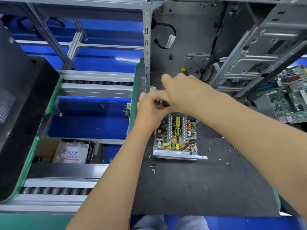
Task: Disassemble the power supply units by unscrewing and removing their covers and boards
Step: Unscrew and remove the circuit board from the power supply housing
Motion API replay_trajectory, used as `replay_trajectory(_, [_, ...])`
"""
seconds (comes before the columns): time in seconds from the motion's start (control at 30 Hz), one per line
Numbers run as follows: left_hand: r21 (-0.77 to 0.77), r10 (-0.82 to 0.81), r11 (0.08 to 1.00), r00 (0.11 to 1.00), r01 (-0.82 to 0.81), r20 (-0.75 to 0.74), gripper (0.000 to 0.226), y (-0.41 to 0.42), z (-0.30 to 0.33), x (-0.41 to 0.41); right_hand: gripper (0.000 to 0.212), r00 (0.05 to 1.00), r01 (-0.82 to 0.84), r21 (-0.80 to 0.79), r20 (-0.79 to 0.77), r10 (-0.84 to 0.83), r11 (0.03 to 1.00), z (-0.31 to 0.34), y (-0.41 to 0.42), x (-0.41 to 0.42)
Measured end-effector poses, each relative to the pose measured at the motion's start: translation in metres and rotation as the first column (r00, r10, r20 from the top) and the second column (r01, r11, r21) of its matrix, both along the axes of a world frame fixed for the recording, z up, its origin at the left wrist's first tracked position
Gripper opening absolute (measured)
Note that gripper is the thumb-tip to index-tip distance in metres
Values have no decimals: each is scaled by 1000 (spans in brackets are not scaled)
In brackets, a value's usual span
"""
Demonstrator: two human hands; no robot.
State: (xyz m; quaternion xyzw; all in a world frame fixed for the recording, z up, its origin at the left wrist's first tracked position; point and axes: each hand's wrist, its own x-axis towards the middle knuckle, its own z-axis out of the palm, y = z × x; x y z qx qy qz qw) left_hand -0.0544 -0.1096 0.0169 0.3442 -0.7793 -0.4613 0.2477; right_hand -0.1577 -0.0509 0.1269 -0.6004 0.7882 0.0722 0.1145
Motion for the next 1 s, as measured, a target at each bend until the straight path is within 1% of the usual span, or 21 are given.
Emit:
replay_trajectory(0.07, [90,-82,992,996,84,-30,34,2,1,2,17,999,-2,-17,53,3,1000,-1,-2,-2])
replay_trajectory(0.13, [161,-164,972,985,171,-58,30,0,-3,9,29,991,-4,-12,136,6,1000,1,1,-3])
replay_trajectory(0.2, [116,-98,988,995,97,-3,17,-2,-4,8,44,995,7,-16,99,-6,1000,0,5,1])
replay_trajectory(0.23, [64,-39,997,998,36,39,14,-1,-1,5,45,998,51,-21,47,-50,998,0,4,3])
replay_trajectory(0.27, [38,-7,999,998,5,60,19,1,2,2,39,998,64,-32,-24,-64,997,-1,2,3])
replay_trajectory(0.3, [59,-6,998,999,3,54,28,4,4,1,30,997,34,-45,-71,-37,998,-3,0,1])
replay_trajectory(0.33, [108,-27,994,999,23,37,34,6,3,2,24,998,3,-49,-57,-6,999,-4,-1,-2])
replay_trajectory(0.37, [140,-57,989,998,54,17,39,7,1,5,23,1000,-18,-56,0,18,998,-4,0,-5])
replay_trajectory(0.43, [147,-81,986,997,78,8,42,9,-5,9,37,989,-27,-65,145,36,998,-4,3,-8])
replay_trajectory(0.47, [124,-50,991,999,47,17,47,9,-6,7,43,986,3,-57,167,6,998,-3,5,-8])
replay_trajectory(0.53, [45,49,998,998,-50,41,50,10,-1,-1,35,992,60,-19,109,-58,998,-2,5,-5])
replay_trajectory(0.6, [69,39,997,999,-39,12,47,11,-1,-1,19,1000,-24,-42,-2,24,999,-4,1,-5])
replay_trajectory(0.63, [99,-4,995,1000,6,-16,47,11,-5,3,17,999,-44,-56,11,45,997,-6,1,-7])
replay_trajectory(0.67, [114,-29,993,999,34,-42,46,11,-10,7,22,996,-45,-69,70,50,997,-6,2,-8])
replay_trajectory(0.7, [105,-23,994,998,28,-52,43,12,-14,9,29,989,-26,-74,145,36,997,-5,3,-7])
replay_trajectory(0.73, [79,12,997,999,-8,-50,38,12,-16,9,35,985,1,-67,172,11,998,-5,4,-6])
replay_trajectory(0.8, [33,85,996,995,-83,-44,37,15,-10,1,40,994,76,-30,81,-74,997,-2,4,0])
replay_trajectory(0.87, [36,110,994,990,-107,-93,38,18,-4,-5,34,996,59,-26,-67,-61,998,-1,-1,2])
replay_trajectory(0.9, [43,93,995,990,-88,-106,39,19,-4,-3,28,998,27,-43,-64,-30,999,-2,-1,1])
replay_trajectory(0.97, [69,46,997,994,-38,-103,42,20,-13,7,24,996,-32,-91,84,39,995,-4,0,-1])
replay_trajectory(1.0, [91,39,995,995,-30,-96,41,19,-17,12,28,987,-35,-90,153,49,995,-4,2,-1])
